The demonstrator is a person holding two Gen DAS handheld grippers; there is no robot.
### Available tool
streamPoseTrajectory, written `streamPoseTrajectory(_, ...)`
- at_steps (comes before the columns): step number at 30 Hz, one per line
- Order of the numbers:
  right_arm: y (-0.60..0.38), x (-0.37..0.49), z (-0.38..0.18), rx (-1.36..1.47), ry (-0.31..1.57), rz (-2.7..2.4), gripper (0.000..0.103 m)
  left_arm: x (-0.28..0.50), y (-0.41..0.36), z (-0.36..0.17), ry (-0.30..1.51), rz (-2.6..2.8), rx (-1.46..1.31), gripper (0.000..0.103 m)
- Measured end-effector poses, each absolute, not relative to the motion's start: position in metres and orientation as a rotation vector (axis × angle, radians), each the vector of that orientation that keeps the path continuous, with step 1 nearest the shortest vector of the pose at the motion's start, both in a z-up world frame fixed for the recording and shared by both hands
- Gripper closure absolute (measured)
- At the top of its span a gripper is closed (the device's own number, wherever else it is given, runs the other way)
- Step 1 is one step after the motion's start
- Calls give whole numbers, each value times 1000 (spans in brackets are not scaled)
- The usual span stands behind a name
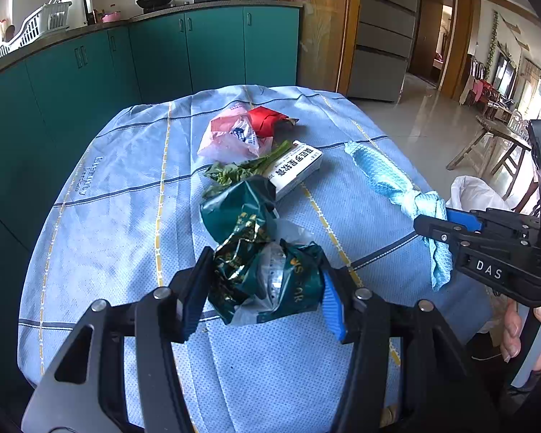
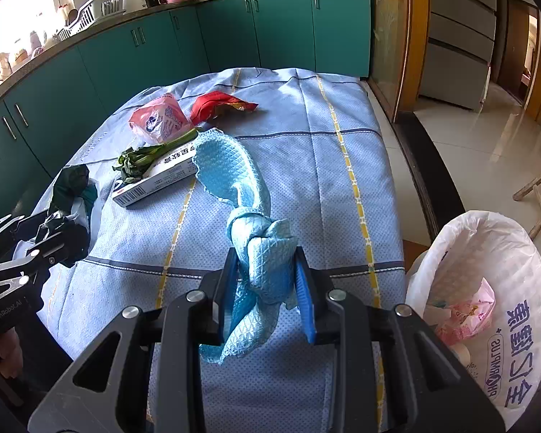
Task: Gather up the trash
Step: 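Carry the green packet and blue cloth over the white bin and open both grippers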
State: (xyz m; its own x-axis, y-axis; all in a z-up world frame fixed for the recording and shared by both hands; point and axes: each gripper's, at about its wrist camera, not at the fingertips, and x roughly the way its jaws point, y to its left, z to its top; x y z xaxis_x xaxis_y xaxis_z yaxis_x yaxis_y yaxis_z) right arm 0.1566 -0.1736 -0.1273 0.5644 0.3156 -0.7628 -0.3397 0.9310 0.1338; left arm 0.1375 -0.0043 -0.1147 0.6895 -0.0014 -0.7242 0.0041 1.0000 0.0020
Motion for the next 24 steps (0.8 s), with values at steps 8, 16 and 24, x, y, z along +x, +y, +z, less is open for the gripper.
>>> streamPoseTrajectory(8,-189,149,-108,7,828,360,72,132,-6,-107,788,-3,7,48)
streamPoseTrajectory(16,-263,137,-82,85,740,185,72,133,-21,-107,801,-58,-2,48)
streamPoseTrajectory(24,-349,112,-97,161,762,-42,72,148,-91,-114,840,-255,48,48)
